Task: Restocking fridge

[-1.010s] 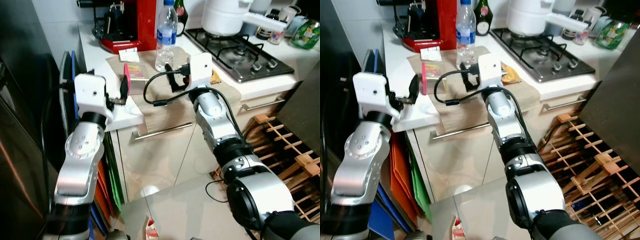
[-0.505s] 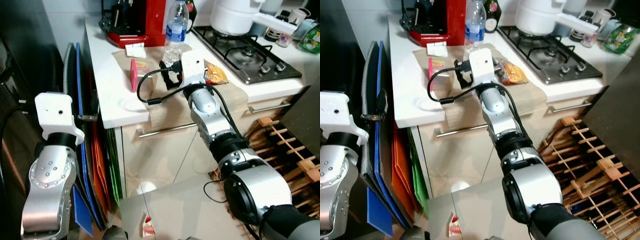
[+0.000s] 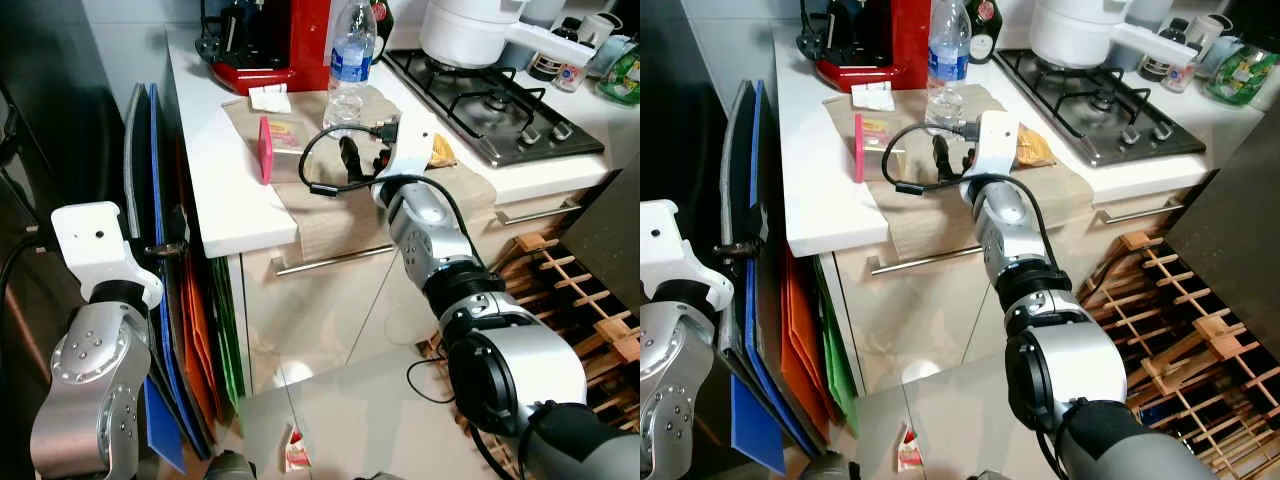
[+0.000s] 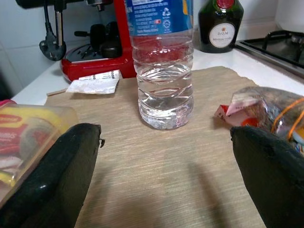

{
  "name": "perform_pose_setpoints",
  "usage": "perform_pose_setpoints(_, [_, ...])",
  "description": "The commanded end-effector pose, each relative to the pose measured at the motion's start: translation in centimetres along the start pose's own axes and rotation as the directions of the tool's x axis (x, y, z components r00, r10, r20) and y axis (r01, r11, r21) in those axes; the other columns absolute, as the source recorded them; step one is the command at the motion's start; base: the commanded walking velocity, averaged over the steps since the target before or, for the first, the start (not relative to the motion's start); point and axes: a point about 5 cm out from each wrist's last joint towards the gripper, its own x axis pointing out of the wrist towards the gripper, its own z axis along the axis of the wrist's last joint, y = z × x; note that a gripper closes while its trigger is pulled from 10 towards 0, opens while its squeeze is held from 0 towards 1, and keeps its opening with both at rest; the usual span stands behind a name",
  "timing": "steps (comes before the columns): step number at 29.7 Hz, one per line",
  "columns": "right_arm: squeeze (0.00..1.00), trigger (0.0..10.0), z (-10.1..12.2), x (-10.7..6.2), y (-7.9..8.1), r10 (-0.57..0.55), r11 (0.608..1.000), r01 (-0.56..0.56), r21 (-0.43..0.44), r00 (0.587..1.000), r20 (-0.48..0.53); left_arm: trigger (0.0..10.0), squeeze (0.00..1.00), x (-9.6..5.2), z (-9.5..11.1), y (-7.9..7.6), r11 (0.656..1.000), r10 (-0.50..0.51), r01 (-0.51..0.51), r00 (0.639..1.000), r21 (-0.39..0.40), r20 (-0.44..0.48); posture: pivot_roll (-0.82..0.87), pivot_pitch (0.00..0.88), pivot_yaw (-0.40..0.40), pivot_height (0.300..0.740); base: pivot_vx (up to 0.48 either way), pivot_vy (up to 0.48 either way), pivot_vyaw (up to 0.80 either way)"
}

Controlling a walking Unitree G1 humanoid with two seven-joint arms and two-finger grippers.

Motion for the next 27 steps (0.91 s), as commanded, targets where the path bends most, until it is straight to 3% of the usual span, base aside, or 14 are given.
perform_pose_setpoints(1, [0.00, 10.0, 0.2, 0.0, -0.7, -0.013, 1.000, 0.012, -0.028, 1.000, -0.009, 10.0, 0.00, 0.0, 0.1, -0.1, 1.000, 0.004, -0.004, 1.000, -0.009, -0.010, 0.25, 0.078, -0.086, 0.740, 0.000, 0.000, 0.00])
perform_pose_setpoints(2, [0.00, 10.0, 0.6, 0.0, -0.6, 0.006, 0.993, -0.003, -0.119, 1.000, 0.019, 10.0, 0.00, 0.0, 0.1, -0.1, 1.000, 0.003, -0.003, 1.000, -0.011, -0.013, 0.25, 0.079, -0.086, 0.740, 0.000, 0.000, 0.00])
perform_pose_setpoints(4, [0.00, 10.0, 1.0, 0.0, -0.3, 0.032, 0.982, -0.024, -0.187, 0.999, 0.038, 10.0, 0.00, 0.0, 0.0, -0.2, 1.000, 0.001, -0.001, 1.000, -0.014, -0.020, 0.25, 0.079, -0.086, 0.740, 0.000, 0.000, 0.00])
perform_pose_setpoints(9, [0.00, 10.0, 0.7, 0.1, -0.4, 0.033, 0.979, -0.033, -0.203, 0.999, -0.004, 10.0, 0.00, 0.0, 0.2, -0.4, 1.000, -0.008, 0.007, 1.000, -0.013, -0.028, 0.25, 0.089, -0.089, 0.740, 0.000, 0.000, 0.00])
perform_pose_setpoints(17, [0.00, 10.0, 1.5, 0.5, 0.3, 0.076, 0.920, -0.073, -0.384, 0.997, -0.008, 10.0, 0.00, -0.2, 0.4, -0.4, 1.000, -0.004, 0.004, 1.000, 0.007, -0.025, 0.25, 0.107, -0.101, 0.740, 0.000, 0.000, 0.00])
perform_pose_setpoints(27, [0.00, 10.0, 2.9, 1.1, 3.0, 0.168, 0.910, -0.141, -0.389, 0.985, 0.035, 10.0, 0.00, -0.1, 0.5, -0.6, 1.000, 0.000, 0.000, 1.000, 0.010, -0.011, 0.25, 0.094, -0.121, 0.740, 0.000, 0.000, 0.00])
